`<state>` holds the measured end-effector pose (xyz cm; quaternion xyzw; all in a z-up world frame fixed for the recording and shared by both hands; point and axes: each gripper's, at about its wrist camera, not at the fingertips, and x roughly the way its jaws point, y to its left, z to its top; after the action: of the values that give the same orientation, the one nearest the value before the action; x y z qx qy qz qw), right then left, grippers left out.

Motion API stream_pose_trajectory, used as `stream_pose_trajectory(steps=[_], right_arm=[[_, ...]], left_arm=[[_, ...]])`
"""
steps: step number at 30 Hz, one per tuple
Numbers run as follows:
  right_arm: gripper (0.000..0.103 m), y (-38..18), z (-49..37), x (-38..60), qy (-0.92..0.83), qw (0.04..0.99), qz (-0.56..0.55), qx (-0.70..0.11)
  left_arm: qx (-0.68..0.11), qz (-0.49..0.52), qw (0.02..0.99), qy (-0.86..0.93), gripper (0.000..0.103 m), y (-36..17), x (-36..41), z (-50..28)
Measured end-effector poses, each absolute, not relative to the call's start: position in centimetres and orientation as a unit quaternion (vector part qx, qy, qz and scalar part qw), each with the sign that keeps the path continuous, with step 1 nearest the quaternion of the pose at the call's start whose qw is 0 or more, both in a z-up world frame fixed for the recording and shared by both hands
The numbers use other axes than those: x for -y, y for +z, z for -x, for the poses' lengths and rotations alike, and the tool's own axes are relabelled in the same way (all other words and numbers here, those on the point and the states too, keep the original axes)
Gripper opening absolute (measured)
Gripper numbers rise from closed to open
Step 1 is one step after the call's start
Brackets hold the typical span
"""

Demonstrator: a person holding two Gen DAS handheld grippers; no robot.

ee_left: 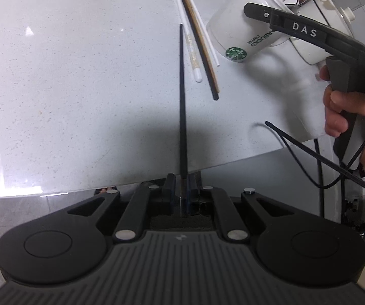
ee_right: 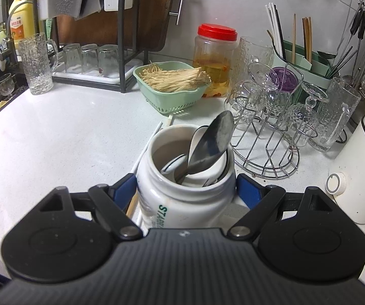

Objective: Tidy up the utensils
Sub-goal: 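Grasp a black chopstick with the left tool, then lift the black chopstick with the left tool toward the mug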

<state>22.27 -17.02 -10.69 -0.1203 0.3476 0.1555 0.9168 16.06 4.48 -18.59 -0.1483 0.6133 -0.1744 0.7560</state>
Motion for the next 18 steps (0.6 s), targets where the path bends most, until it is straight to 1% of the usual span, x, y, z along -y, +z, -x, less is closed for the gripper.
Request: stream_pose_trajectory(steps=[1, 3, 4, 5, 13, 15, 18], right_arm=[[0.088, -10.7, -22.3, 17.0, 0.156, 0.917, 0.120, -0.348], [0.088, -10.7, -22.3, 17.1, 0.155, 0.917, 0.119, -0.348], [0.088, -10.7, -22.3, 17.1, 0.155, 0.917, 0.118, -0.347], [0.088, -10.7, -22.2, 17.1, 0.155, 0.918, 0.118, -0.346], [0.088, -10.7, -22.2, 17.2, 0.156, 0.918, 0.118, -0.344], [0.088, -10.7, -22.2, 17.2, 0.156, 0.919, 0.118, -0.344], [0.088, -10.7, -22.2, 17.2, 0.156, 0.919, 0.118, -0.343]], left_arm=[[-0.615, 0.152, 0.753, -0.177, 0.009, -18.6, -4.7, -16.0], [-0.621, 0.167, 0.743, -0.187, 0.018, -18.8, -4.9, -15.9], [-0.623, 0.172, 0.740, -0.187, 0.031, -19.1, -4.9, -16.0], [-0.625, 0.172, 0.739, -0.186, 0.036, -19.2, -4.9, -16.0], [-0.648, 0.171, 0.716, -0.197, 0.036, -21.1, -3.7, -16.6], [-0.664, 0.166, 0.703, -0.192, 0.031, -22.1, -3.3, -16.9], [-0.662, 0.164, 0.704, -0.195, 0.022, -22.3, -3.2, -17.0]])
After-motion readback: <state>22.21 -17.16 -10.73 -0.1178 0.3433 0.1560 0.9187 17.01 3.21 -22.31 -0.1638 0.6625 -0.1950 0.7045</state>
